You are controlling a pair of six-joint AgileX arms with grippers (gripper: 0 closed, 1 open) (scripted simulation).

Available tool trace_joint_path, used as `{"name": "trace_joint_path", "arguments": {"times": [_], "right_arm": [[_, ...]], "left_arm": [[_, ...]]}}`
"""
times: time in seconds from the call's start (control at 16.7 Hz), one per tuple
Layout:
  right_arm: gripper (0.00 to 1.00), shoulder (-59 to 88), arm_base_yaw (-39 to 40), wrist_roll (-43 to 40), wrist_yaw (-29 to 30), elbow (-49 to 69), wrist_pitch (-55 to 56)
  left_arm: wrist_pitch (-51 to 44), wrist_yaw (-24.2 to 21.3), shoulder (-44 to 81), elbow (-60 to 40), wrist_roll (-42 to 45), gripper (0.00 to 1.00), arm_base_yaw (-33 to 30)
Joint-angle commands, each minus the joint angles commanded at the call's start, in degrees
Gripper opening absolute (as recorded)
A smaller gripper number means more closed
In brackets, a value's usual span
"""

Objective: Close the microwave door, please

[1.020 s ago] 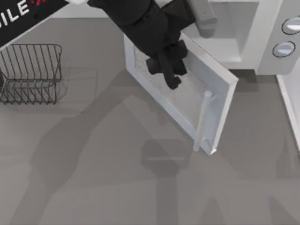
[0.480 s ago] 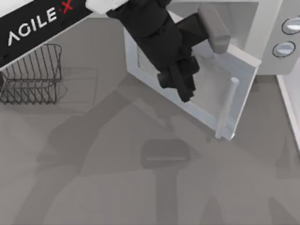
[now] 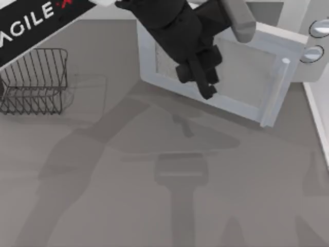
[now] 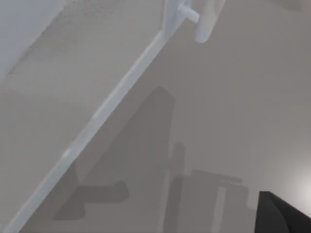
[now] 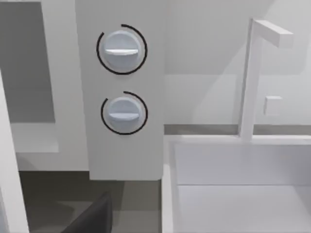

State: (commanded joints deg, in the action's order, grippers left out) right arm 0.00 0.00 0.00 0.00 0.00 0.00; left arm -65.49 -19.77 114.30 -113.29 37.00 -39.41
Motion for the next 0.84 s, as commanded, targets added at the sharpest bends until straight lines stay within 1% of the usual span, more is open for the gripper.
{"name": "trace_joint_path", "arguments": {"times": [0.48, 0.84], "right_arm": [[1.0, 0.0, 0.0, 0.0, 0.0, 0.0, 0.0], [1.0, 0.0, 0.0, 0.0, 0.0, 0.0, 0.0]], "left_arm": [[-3.27, -0.29, 3.42, -0.72, -2.04, 0.0, -1.6], [-0.73, 0.84, 3.18, -4.59, -2.07, 0.0, -2.18]]}}
